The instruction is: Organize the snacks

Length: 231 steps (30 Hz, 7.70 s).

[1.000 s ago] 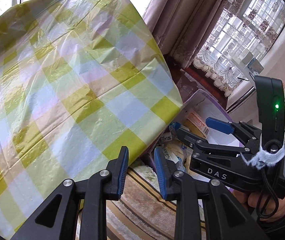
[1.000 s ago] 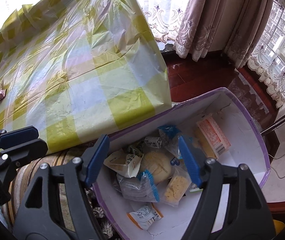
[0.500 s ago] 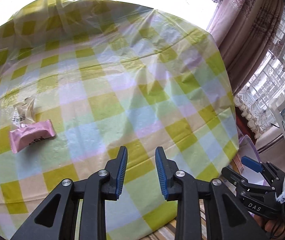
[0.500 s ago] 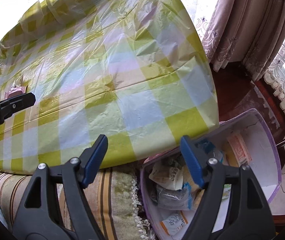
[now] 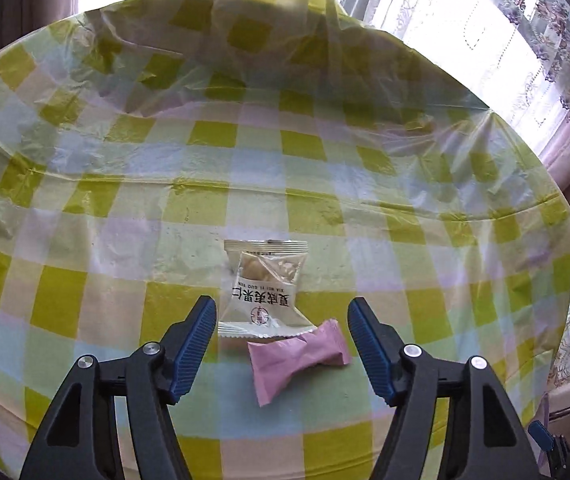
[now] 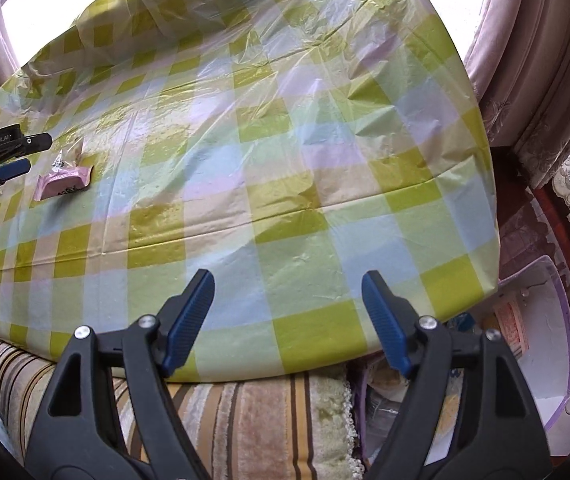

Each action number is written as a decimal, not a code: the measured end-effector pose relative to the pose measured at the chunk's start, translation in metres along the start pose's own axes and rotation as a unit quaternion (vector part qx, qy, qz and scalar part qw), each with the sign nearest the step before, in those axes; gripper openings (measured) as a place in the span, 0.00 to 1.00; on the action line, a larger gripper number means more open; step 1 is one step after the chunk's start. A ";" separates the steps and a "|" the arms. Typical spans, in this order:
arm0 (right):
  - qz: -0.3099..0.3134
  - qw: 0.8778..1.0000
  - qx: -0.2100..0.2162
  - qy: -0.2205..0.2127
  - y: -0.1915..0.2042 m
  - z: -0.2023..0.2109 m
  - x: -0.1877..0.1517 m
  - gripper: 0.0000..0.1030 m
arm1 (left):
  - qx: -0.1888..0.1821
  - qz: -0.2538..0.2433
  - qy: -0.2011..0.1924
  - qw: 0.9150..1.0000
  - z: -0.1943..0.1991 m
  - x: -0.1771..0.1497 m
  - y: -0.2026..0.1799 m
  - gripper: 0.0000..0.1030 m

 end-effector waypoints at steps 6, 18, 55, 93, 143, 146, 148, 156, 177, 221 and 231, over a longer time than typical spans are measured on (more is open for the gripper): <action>0.025 0.999 0.021 -0.007 0.031 -0.007 0.010 0.82 | 0.006 0.014 0.030 0.999 -0.034 -0.002 0.009 0.67; 0.098 0.992 0.078 -0.012 0.113 -0.033 0.027 0.89 | 0.032 -0.057 0.026 0.998 -0.048 -0.008 0.019 0.43; 0.197 0.973 0.123 -0.002 0.262 -0.128 0.057 0.89 | 0.069 0.002 -0.016 0.997 0.012 -0.031 0.105 0.42; 0.163 0.979 0.123 -0.005 0.243 -0.085 0.021 0.22 | 0.074 -0.073 -0.001 0.995 0.028 -0.057 0.070 0.41; 0.018 0.999 0.051 -0.001 0.003 0.056 -0.039 0.22 | -0.092 -0.180 0.047 0.978 0.134 -0.154 -0.140 0.40; 0.010 0.999 0.038 0.001 -0.021 0.060 -0.046 0.22 | -0.113 -0.201 0.060 0.971 0.135 -0.166 -0.165 0.40; 0.004 1.000 0.030 0.006 -0.035 0.061 -0.053 0.22 | -0.129 -0.215 0.069 0.965 0.135 -0.173 -0.183 0.40; -0.033 0.999 -0.014 0.028 -0.101 0.061 -0.082 0.22 | -0.181 -0.267 0.097 0.941 0.136 -0.197 -0.246 0.40; -0.116 0.983 -0.117 0.082 -0.225 0.054 -0.151 0.22 | -0.237 -0.401 0.181 0.866 0.123 -0.285 -0.353 0.40; -0.201 0.943 -0.218 0.151 -0.342 0.037 -0.183 0.72 | -0.264 -0.296 0.333 0.855 0.069 -0.342 -0.442 0.61; -0.203 0.943 -0.189 0.183 -0.300 0.058 -0.201 0.80 | -0.230 -0.267 0.370 0.859 0.081 -0.350 -0.393 0.70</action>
Point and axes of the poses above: each gripper's, at about its wrist camera, not at the fingertips, and z roughly against the way its jaws point, y to its left, x to its top, the point moved 9 cm from there along -z, roughly the way its jaws point, and after that the axes turned 13 degrees about -y, right-handed, at the moved point
